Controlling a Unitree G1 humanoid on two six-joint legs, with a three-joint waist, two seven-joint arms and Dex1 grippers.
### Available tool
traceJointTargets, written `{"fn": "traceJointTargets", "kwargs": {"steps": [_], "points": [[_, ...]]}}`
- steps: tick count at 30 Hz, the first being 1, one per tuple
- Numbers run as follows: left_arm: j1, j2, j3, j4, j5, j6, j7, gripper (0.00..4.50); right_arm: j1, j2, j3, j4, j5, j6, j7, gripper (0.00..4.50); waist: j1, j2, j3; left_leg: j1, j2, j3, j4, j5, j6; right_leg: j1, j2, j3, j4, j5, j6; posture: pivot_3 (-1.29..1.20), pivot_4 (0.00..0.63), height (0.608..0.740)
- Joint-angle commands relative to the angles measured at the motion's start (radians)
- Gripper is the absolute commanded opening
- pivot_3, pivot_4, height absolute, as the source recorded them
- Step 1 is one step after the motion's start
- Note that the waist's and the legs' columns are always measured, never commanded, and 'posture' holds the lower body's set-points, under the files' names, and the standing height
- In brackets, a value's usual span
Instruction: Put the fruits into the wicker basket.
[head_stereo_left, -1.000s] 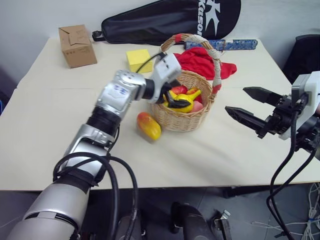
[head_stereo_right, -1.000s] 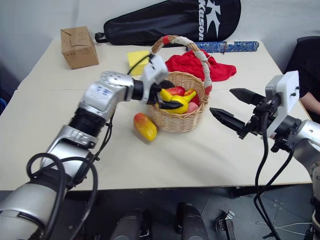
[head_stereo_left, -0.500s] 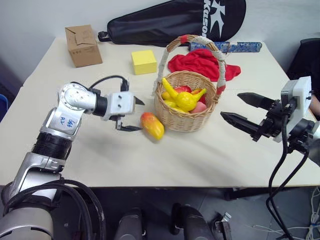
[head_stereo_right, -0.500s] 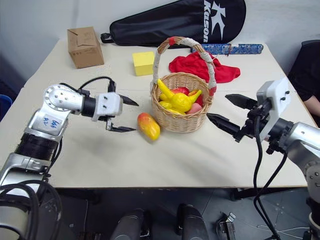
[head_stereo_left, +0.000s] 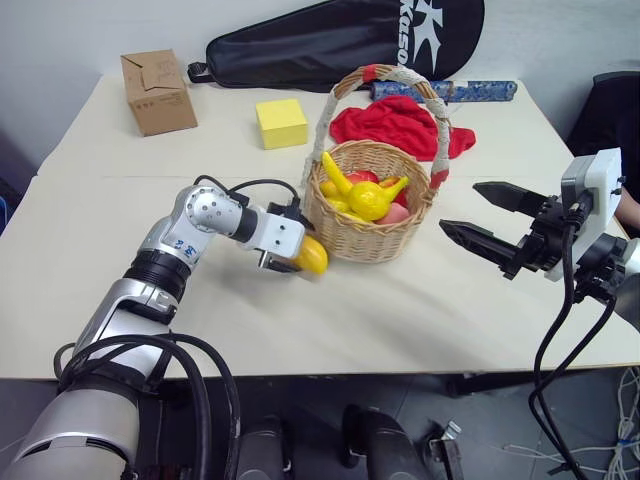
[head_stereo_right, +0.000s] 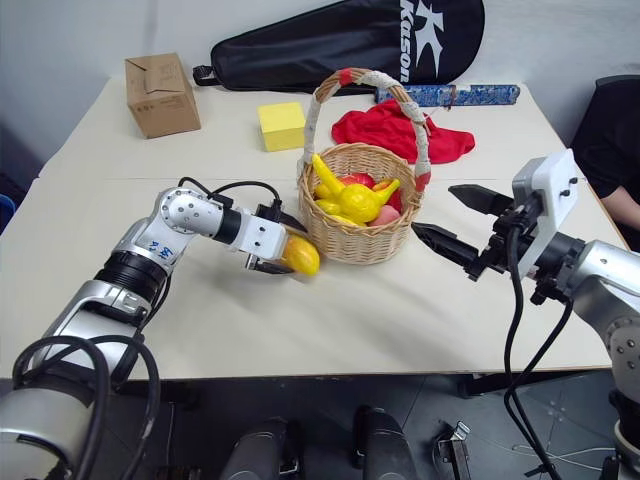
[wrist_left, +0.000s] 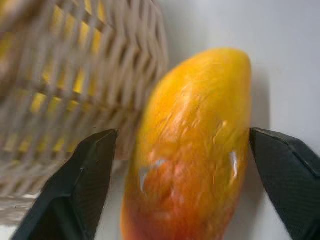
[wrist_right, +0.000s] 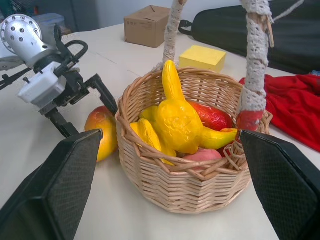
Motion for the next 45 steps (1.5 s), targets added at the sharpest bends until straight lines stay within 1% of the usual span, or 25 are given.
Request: {"fn": "traceJointTargets", "kwargs": {"steps": [1,2,5,9,11,13,15,18,20,21,22,24,26,28,30,31,33,34,37,39,41,42,45], "points": [[-0.018,0.017,0.007,0.01,0.012,-0.019,-0.01,3.09,0.006,0.0,-0.04,-0.041,0.019,-0.004,-0.007,4.5,0.001,0.0,0.0,0.0,0.0,0.0,0.0,0.0,0.0,0.0,0.0,0.0,0.0,0.0,0.0,0.0,0.15,0.74],[-0.014,0.02,0.007,0.011,0.015,-0.023,-0.011,2.91,0.008,-0.002,-0.041,-0.041,0.019,-0.006,-0.007,4.5,0.001,0.0,0.0,0.0,0.0,0.0,0.0,0.0,0.0,0.0,0.0,0.0,0.0,0.0,0.0,0.0,0.15,0.74],[0.0,0.027,0.013,-0.004,0.003,-0.004,-0.029,2.86,0.008,-0.005,-0.041,-0.042,0.019,-0.007,-0.005,4.5,0.001,0.0,0.0,0.0,-0.001,0.0,0.0,0.0,0.0,0.0,0.0,0.0,0.0,0.0,0.0,0.0,0.15,0.74],[0.05,0.046,0.071,-0.151,-0.144,0.137,-0.172,2.86,-0.001,-0.018,-0.041,-0.054,0.042,-0.007,0.027,4.5,-0.004,0.0,0.0,0.0,0.0,0.0,0.0,0.0,0.0,0.0,0.0,0.0,0.0,0.0,0.0,0.0,0.15,0.74],[0.081,0.075,0.125,-0.324,-0.313,0.335,-0.311,2.86,-0.009,-0.029,-0.043,-0.061,0.062,-0.003,0.045,4.5,-0.007,0.0,0.0,0.0,0.0,0.0,0.0,0.001,-0.002,0.0,0.0,0.001,0.0,0.0,0.0,0.0,0.15,0.74],[0.085,0.091,0.166,-0.44,-0.418,0.497,-0.369,2.86,-0.016,-0.038,-0.044,-0.066,0.076,0.0,0.06,4.5,-0.01,0.0,0.0,-0.001,0.0,0.0,0.0,0.003,-0.005,0.0,0.001,0.001,0.0,0.0,0.0,0.0,0.15,0.74],[-0.001,0.067,0.209,-0.473,-0.465,0.639,-0.326,2.86,-0.019,-0.048,-0.048,-0.075,0.096,0.002,0.077,4.5,-0.011,0.0,0.0,-0.001,0.0,-0.001,0.001,0.003,-0.005,0.0,0.001,0.001,0.0,0.0,0.0,0.0,0.15,0.74],[-0.109,0.025,0.238,-0.459,-0.478,0.73,-0.272,2.86,-0.025,-0.057,-0.047,-0.078,0.109,0.003,0.086,4.5,0.002,0.0,0.0,-0.002,-0.002,-0.003,0.002,0.004,-0.003,0.001,0.001,0.001,0.0,0.001,0.001,0.0,0.15,0.74],[-0.238,-0.049,0.218,-0.334,-0.395,0.64,-0.173,2.86,-0.033,-0.059,-0.036,-0.087,0.111,0.001,0.088,4.5,0.008,0.0,0.0,-0.002,-0.003,-0.003,0.002,0.003,-0.003,0.001,0.001,0.002,0.0,0.001,0.002,0.0,0.15,0.74],[-0.274,-0.071,0.213,-0.294,-0.369,0.61,-0.146,2.86,-0.035,-0.06,-0.033,-0.089,0.111,0.0,0.089,4.5,0.01,0.0,0.0,-0.002,-0.003,-0.004,0.002,0.003,-0.003,0.002,0.001,0.001,0.0,0.0,0.002,0.0,0.15,0.74],[-0.309,-0.101,0.184,-0.218,-0.307,0.543,-0.091,2.86,-0.038,-0.059,-0.031,-0.095,0.119,0.0,0.09,4.5,0.01,0.0,0.0,-0.003,-0.004,-0.004,0.002,0.004,-0.002,0.002,0.001,0.001,-0.001,0.001,0.004,0.0,0.15,0.74],[-0.344,-0.153,0.133,-0.091,-0.224,0.442,-0.038,2.86,-0.043,-0.056,-0.029,-0.105,0.131,-0.001,0.091,4.5,0.008,0.0,0.0,-0.003,-0.005,-0.004,0.002,0.003,-0.001,0.002,0.001,0.001,-0.002,0.001,0.004,0.0,0.15,0.74],[-0.362,-0.187,0.099,0.012,-0.165,0.359,-0.001,2.86,-0.048,-0.054,-0.027,-0.107,0.133,-0.001,0.085,4.5,0.003,0.0,0.0,-0.002,-0.005,-0.003,0.002,0.003,-0.001,0.002,0.0,0.001,-0.002,0.002,0.005,0.0,0.15,0.74],[-0.383,-0.218,0.073,0.119,-0.105,0.296,0.069,2.86,-0.046,-0.053,-0.027,-0.11,0.131,-0.002,0.08,4.5,-0.001,0.0,0.0,-0.002,-0.004,-0.001,0.002,0.003,-0.001,0.0,0.001,0.0,-0.002,0.002,0.004,0.0,0.15,0.74],[-0.399,-0.237,0.062,0.195,-0.072,0.25,0.112,3.56,-0.038,-0.051,-0.032,-0.114,0.131,-0.002,0.076,4.5,-0.004,0.0,0.0,-0.003,-0.003,-0.001,0.002,0.003,-0.001,-0.002,0.001,0.0,-0.001,0.002,0.004,0.0,0.15,0.74],[-0.404,-0.242,0.064,0.217,-0.067,0.234,0.117,3.73,-0.034,-0.05,-0.034,-0.116,0.131,-0.003,0.074,4.5,-0.005,0.0,0.0,-0.004,-0.003,-0.001,0.002,0.003,-0.001,-0.003,0.001,0.0,-0.001,0.001,0.004,0.0,0.15,0.74],[-0.412,-0.247,0.083,0.245,-0.075,0.221,0.114,4.38,-0.026,-0.048,-0.038,-0.119,0.13,-0.003,0.07,4.5,-0.006,0.0,0.0,-0.007,-0.003,-0.001,0.002,0.003,-0.002,-0.005,0.001,0.0,0.0,0.001,0.004,0.0,0.15,0.74],[-0.415,-0.246,0.098,0.25,-0.089,0.223,0.103,4.48,-0.022,-0.047,-0.038,-0.119,0.129,-0.004,0.069,4.5,-0.005,0.0,0.0,-0.008,-0.003,-0.001,0.002,0.003,-0.002,-0.006,0.001,0.0,0.0,0.001,0.004,0.0,0.15,0.74],[-0.41,-0.225,0.198,0.208,-0.212,0.335,-0.011,4.48,-0.016,-0.04,-0.03,-0.115,0.12,-0.01,0.066,4.5,-0.004,0.0,0.0,-0.009,-0.003,0.0,0.002,0.003,-0.002,-0.007,0.0,-0.003,0.0,0.001,0.004,0.0,0.15,0.74],[-0.376,-0.194,0.267,0.117,-0.312,0.46,-0.116,4.48,-0.013,-0.039,-0.028,-0.114,0.117,-0.011,0.066,4.5,-0.006,0.0,0.0,-0.009,-0.003,0.0,0.003,0.003,-0.001,-0.007,0.0,-0.004,0.0,0.001,0.004,0.0,0.15,0.74],[-0.29,-0.125,0.333,-0.072,-0.436,0.667,-0.218,4.48,0.001,-0.043,-0.035,-0.108,0.112,-0.011,0.074,4.5,-0.015,0.0,0.0,-0.009,-0.003,0.0,0.003,0.003,-0.002,-0.007,0.001,-0.005,0.001,0.001,0.004,0.0,0.15,0.74],[-0.231,-0.075,0.36,-0.181,-0.49,0.78,-0.249,4.48,0.012,-0.049,-0.045,-0.098,0.106,-0.01,0.081,4.5,-0.02,0.0,0.0,-0.009,-0.002,0.0,0.003,0.004,-0.002,-0.007,0.001,-0.004,0.002,0.001,0.003,0.0,0.15,0.74],[-0.04,0.081,0.442,-0.455,-0.589,1.007,-0.252,4.48,0.059,-0.087,-0.101,-0.047,0.075,-0.008,0.116,4.5,-0.038,0.001,-0.001,-0.007,-0.001,0.0,0.002,0.004,-0.004,-0.007,0.002,0.0,0.007,0.0,0.002,0.0,0.15,0.74]]}}
